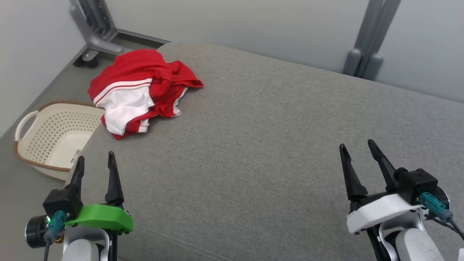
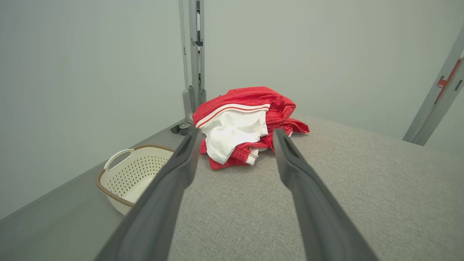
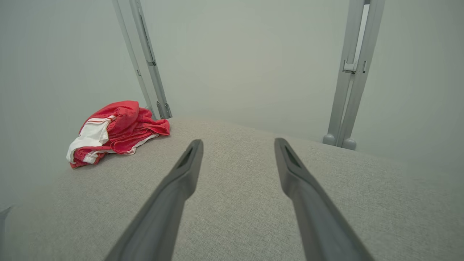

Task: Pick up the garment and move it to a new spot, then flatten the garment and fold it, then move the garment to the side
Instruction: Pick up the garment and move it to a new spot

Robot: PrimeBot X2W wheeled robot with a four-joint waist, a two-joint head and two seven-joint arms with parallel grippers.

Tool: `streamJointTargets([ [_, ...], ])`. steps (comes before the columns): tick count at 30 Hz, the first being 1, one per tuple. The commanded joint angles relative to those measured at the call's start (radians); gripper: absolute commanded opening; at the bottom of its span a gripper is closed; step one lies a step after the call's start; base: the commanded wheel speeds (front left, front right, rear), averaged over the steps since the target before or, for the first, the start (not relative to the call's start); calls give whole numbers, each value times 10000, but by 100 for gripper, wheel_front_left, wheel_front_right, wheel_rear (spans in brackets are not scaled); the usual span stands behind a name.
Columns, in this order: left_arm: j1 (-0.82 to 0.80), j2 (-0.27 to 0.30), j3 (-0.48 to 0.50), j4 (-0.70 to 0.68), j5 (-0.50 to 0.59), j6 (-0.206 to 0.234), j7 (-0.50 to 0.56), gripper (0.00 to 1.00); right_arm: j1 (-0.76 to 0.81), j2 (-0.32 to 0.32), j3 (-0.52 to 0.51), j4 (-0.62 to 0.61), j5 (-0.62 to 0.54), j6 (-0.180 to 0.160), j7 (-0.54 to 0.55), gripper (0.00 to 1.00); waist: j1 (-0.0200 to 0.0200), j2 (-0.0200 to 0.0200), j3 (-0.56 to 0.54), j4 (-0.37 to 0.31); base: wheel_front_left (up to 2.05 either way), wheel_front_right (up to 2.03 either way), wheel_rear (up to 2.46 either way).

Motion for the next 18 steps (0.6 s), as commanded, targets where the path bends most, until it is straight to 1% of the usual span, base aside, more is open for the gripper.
streamJointTargets([
  [1,146,38,89,-36,-41,25,-29,100,-96,-31,-10,26,11,-3,-49,100,-1,0,5,672,0,0,0],
  [3,170,32,141,-65,-33,-6,-29,100,-69,-14,4,9,10,-3,-45,100,-1,0,-3,778,0,0,0],
  [12,83,-12,219,-190,-83,-15,-28,100,-247,-138,39,-131,-20,-3,103,100,-1,0,279,852,0,0,0],
  [14,-109,-19,173,-163,-100,-37,-29,100,-296,-199,40,-224,-32,-3,198,100,-1,0,433,828,0,0,0],
  [18,-720,-32,70,10,-185,-113,-28,100,-579,-446,75,-631,-124,-3,482,100,-1,0,1137,579,0,0,0],
])
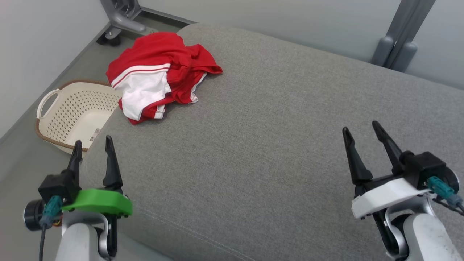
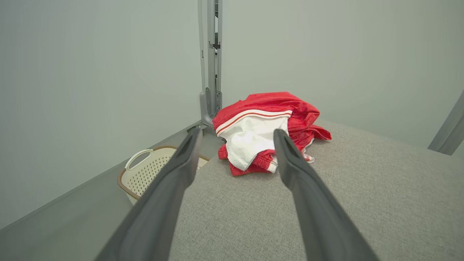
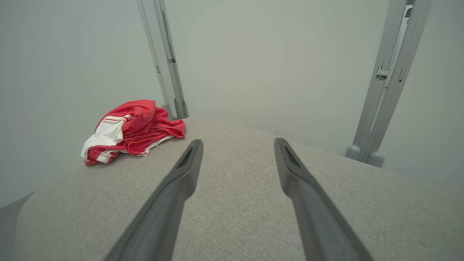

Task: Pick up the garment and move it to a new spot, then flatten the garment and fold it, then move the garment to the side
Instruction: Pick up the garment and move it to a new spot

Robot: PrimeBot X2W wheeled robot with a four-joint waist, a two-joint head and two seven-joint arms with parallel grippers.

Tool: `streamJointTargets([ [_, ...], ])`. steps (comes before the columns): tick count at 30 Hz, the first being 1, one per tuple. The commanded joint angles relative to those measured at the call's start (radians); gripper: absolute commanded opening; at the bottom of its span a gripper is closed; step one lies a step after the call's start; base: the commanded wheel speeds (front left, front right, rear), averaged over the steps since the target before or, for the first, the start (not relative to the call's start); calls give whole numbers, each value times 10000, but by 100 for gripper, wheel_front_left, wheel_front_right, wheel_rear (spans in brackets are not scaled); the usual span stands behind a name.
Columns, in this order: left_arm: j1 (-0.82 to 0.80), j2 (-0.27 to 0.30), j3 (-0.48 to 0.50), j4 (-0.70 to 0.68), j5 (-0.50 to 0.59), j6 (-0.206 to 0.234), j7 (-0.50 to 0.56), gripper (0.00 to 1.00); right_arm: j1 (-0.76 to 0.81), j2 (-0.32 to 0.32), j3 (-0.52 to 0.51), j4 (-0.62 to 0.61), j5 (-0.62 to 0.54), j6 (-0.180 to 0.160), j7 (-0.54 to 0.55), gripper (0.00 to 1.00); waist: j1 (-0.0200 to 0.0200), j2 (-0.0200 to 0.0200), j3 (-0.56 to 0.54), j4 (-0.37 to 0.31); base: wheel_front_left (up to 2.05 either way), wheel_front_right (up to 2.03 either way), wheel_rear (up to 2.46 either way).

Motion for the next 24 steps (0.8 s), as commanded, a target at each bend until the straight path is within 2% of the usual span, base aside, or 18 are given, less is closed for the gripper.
streamJointTargets([
  [1,-441,-6,-29,88,-87,-61,-30,100,-235,-153,-4,-179,-59,-3,112,100,0,0,728,-306,0,0,0],
  [6,-2093,50,-108,1270,-299,-193,-19,100,-1070,-614,170,-877,-122,-3,588,100,0,0,2185,-887,0,0,0],
  [12,-4483,554,-175,3924,-786,-396,327,100,-1819,-961,304,-1336,-59,-3,875,100,0,0,3545,-1562,0,0,0],
  [17,-6171,1096,-287,5968,-1144,-493,833,100,-2102,-1138,286,-1437,-39,-4,886,100,0,0,4217,-2040,0,0,0],
  [24,-7564,1693,-609,7486,-1600,-507,1009,100,-2315,-1250,208,-1551,-10,-5,864,100,0,0,4749,-2379,0,0,0],
])
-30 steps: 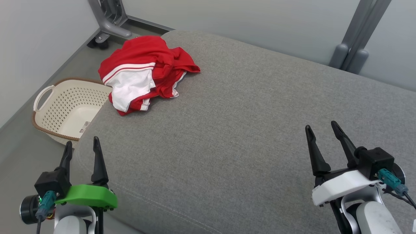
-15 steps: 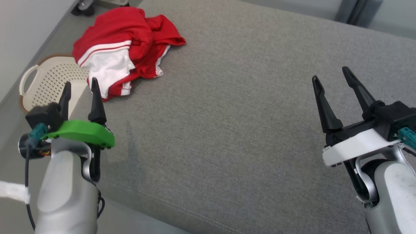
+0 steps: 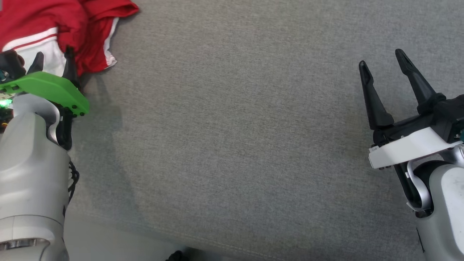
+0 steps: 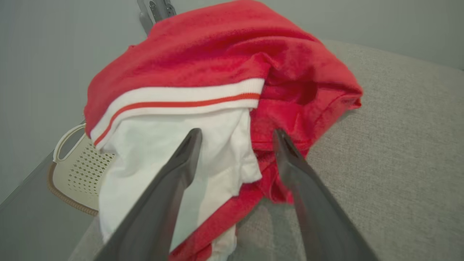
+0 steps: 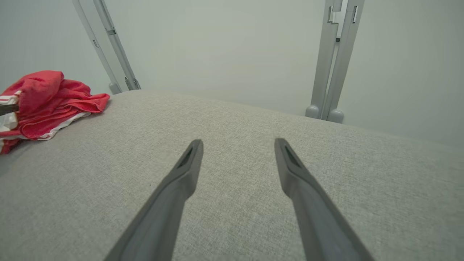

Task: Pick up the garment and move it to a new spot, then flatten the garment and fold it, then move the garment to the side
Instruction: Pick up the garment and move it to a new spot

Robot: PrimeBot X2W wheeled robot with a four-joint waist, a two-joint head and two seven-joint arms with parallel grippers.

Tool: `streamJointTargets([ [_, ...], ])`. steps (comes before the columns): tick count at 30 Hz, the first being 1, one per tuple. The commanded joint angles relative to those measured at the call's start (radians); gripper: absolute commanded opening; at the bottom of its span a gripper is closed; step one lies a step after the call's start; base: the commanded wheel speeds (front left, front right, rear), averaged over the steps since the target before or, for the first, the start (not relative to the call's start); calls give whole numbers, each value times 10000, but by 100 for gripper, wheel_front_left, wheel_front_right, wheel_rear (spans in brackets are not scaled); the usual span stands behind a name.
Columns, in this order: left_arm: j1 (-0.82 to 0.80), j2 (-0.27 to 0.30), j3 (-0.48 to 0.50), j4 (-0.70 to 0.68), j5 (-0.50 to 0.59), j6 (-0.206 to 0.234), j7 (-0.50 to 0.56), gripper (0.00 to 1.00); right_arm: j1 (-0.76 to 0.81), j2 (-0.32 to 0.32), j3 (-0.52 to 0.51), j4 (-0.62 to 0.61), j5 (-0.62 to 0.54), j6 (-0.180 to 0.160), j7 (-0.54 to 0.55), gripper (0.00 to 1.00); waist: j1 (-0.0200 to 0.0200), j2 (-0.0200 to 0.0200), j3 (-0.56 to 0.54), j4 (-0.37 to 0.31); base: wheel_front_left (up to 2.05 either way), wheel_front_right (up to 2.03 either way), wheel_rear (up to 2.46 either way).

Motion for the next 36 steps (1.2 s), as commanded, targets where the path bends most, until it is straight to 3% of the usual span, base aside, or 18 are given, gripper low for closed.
streamJointTargets([
  [1,-293,252,-28,204,-82,-20,-14,100,-182,-52,-30,-72,70,-6,-41,100,-1,0,698,-644,0,0,0],
  [3,-493,421,-15,488,-177,-9,-101,98,-195,-60,-40,-67,73,-6,-53,100,-1,0,739,-658,0,0,0],
  [4,-602,536,9,598,-206,-9,-252,16,-196,-58,-41,-54,64,-6,-66,100,-1,0,745,-662,0,0,0],
  [5,-653,585,51,687,-251,-10,-364,0,-189,-51,-46,-38,52,-6,-78,100,-1,0,739,-660,0,0,0],
  [13,-202,1017,321,44,-142,319,-1063,0,112,173,-138,286,49,-6,-338,100,-1,0,-44,-523,0,0,0],
  [22,1763,1332,1170,-3617,426,913,-1065,0,732,635,-48,843,132,-6,-763,100,-1,0,-1963,-552,0,0,0],
  [27,2849,1320,1106,-4942,673,962,-1024,0,1113,915,81,1145,224,-6,-969,100,-1,0,-2904,-788,0,0,0],
  [36,5721,1002,867,-8637,796,1472,336,0,1879,1306,289,1445,340,-6,-1203,100,-1,0,-4145,-1753,0,0,0],
])
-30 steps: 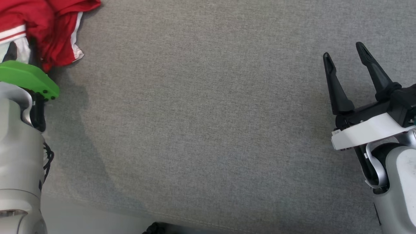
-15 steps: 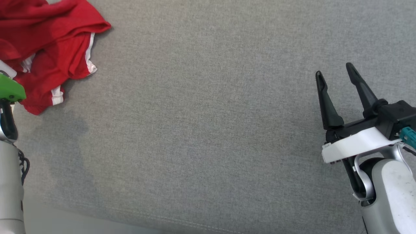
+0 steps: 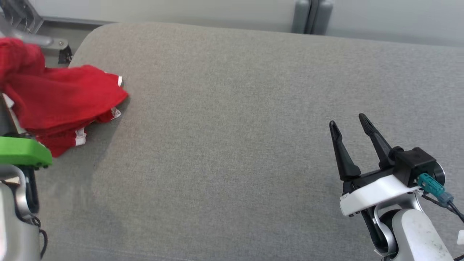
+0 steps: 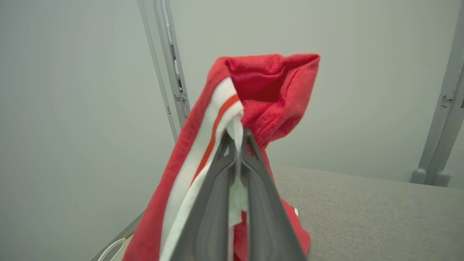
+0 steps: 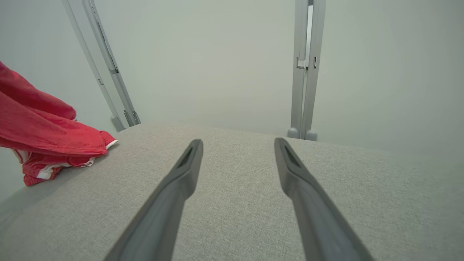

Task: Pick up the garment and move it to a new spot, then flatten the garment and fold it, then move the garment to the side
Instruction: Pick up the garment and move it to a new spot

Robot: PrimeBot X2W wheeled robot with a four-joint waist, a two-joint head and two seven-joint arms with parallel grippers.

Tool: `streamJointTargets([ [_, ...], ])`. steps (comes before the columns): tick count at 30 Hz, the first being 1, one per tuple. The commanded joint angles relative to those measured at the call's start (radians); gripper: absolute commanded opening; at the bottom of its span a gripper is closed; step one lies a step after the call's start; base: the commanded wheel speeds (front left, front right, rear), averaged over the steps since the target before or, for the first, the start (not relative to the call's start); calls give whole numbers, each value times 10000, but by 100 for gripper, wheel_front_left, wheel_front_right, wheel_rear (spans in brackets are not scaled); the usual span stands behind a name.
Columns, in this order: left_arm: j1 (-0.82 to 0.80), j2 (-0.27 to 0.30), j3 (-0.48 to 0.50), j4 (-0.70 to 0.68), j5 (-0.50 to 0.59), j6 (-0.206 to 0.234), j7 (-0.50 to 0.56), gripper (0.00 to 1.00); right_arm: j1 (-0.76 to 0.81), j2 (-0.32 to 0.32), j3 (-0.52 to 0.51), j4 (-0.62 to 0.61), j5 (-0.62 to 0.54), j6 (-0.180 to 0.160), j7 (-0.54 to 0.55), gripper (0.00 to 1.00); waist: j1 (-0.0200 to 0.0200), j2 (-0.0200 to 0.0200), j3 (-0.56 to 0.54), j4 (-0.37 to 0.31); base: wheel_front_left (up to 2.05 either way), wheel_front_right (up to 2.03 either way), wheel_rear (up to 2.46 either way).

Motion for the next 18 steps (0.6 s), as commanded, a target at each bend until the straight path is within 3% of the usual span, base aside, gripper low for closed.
streamJointTargets([
  [1,443,-189,-161,-596,106,91,171,0,172,34,-27,-27,14,-6,-50,100,1,-1,-713,-822,0,0,0],
  [4,1142,-608,-679,-1740,129,104,575,0,192,40,-20,-143,-52,-6,35,100,1,-1,-664,-1254,0,0,0],
  [8,1432,-1231,-1646,-2228,123,-171,896,0,41,4,-69,-341,-102,-6,111,100,1,-1,-421,-1948,0,0,0],
  [13,758,-1940,-2967,-1903,228,-684,1009,0,-171,46,-253,-559,-70,-6,133,100,1,-1,134,-2854,0,0,0],
  [18,-388,-2470,-4900,-981,300,-1169,973,0,-385,153,-407,-647,16,-6,-18,100,1,-1,969,-3885,0,0,0],
])
